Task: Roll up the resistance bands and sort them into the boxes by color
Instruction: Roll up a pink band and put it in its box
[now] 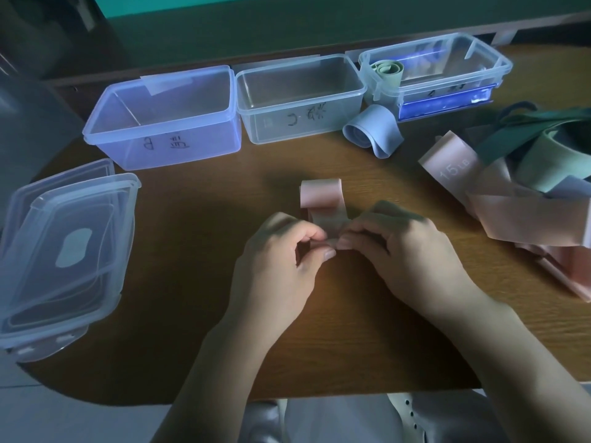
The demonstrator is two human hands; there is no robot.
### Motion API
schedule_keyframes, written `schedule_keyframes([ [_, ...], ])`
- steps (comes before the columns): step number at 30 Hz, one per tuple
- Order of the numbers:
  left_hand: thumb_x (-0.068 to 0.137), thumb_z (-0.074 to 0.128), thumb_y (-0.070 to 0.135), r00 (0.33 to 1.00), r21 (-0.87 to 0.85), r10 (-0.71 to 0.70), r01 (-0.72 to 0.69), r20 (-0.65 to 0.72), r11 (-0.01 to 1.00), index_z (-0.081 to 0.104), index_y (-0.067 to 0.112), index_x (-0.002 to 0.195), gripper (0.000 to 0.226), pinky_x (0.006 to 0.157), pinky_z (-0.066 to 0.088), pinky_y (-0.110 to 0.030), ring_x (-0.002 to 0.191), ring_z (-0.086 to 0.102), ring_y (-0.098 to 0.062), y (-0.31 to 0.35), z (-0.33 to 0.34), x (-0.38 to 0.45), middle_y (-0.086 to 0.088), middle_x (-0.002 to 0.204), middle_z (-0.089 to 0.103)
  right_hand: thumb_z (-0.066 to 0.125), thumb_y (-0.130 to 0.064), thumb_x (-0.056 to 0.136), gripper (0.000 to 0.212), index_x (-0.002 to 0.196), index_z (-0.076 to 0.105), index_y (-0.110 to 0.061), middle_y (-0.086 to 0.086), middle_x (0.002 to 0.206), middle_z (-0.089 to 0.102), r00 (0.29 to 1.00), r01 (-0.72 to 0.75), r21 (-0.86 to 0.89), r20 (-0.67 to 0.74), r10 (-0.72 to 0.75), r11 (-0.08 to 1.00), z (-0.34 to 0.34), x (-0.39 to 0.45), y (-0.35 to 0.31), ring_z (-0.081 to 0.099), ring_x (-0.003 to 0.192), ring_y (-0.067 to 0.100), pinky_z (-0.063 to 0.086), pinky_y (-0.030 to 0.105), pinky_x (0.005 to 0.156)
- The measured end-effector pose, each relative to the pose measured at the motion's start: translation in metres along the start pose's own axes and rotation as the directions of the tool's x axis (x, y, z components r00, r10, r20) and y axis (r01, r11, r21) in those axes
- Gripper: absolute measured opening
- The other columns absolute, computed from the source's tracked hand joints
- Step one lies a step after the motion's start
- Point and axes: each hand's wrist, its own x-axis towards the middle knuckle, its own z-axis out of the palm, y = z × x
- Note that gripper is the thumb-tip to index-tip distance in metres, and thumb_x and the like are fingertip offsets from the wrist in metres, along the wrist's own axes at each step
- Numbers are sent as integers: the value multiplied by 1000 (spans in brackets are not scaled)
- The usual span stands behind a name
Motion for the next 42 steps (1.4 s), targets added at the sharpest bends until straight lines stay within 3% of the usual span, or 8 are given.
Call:
schedule_keyframes([
  [8, 86, 78, 34, 998, -10, -30, 30, -61, 1000, 80, 21, 101, 19, 70, 40, 0, 82, 59, 1, 1, 3, 1, 7, 98, 74, 65, -47, 87, 22, 102, 72, -32, -19, 104, 60, 997, 39, 34, 71, -42, 999, -4, 1, 3, 59, 83, 4, 55, 37, 62],
  [19, 86, 79, 30, 998, -38, -31, 29, -52, 999, 78, 23, 107, 22, 70, 44, 1, 78, 58, 3, 0, 2, 4, 10, 101, 73, 61, -51, 93, 29, 107, 74, -30, -9, 102, 66, 1000, 13, -50, -17, -13, 999, 2, 5, 1, 64, 81, 12, 55, 38, 58],
  [21, 88, 78, 28, 998, -24, -38, 37, -52, 999, 78, 22, 108, 22, 74, 44, -1, 85, 61, 0, 0, 2, 6, 9, 103, 74, 63, -51, 90, 28, 103, 72, -27, -9, 100, 63, 998, -26, -22, -64, 25, 999, 3, 6, 0, 59, 78, 11, 54, 37, 58],
  [25, 91, 75, 27, 998, 0, -15, 15, -67, 1000, 79, 20, 111, 21, 76, 57, -20, 91, 67, -8, -2, 5, 9, 4, 106, 73, 66, -41, 92, 18, 101, 72, -27, -10, 102, 60, 998, -21, -37, -63, 18, 999, 5, 8, 1, 60, 82, 11, 55, 40, 57],
  [29, 94, 71, 27, 994, 32, -15, 18, -104, 999, 78, 19, 111, 20, 74, 60, -33, 89, 67, -15, -2, 10, 11, 0, 105, 72, 61, -47, 91, 25, 109, 72, -33, -14, 102, 59, 1000, -19, -65, -4, 19, 998, 1, 9, 1, 51, 77, 2, 45, 27, 56],
  [31, 93, 72, 25, 992, 43, -10, 15, -122, 999, 78, 18, 112, 21, 75, 60, -30, 89, 67, -14, 0, 10, 11, -1, 106, 72, 63, -45, 90, 23, 109, 72, -35, -15, 101, 58, 999, -33, -94, 2, 33, 995, 1, 10, 2, 48, 75, 2, 39, 24, 54],
  [36, 88, 78, 20, 989, -19, 16, -19, -150, 1000, 79, 21, 110, 22, 83, 41, 3, 93, 62, 2, 2, 6, 9, 7, 107, 75, 65, -47, 94, 21, 108, 75, -35, -15, 98, 59, 999, -35, -131, -24, 32, 991, 1, 16, 3, 50, 74, 4, 36, 23, 52],
  [42, 87, 79, 27, 993, -7, -36, 35, -116, 999, 78, 23, 107, 21, 67, 35, 10, 79, 57, 6, 3, 6, 9, 10, 99, 76, 62, -50, 92, 25, 107, 76, -34, -11, 97, 61, 998, -64, -117, -18, 62, 991, 2, 21, 5, 53, 76, 7, 51, 34, 57],
])
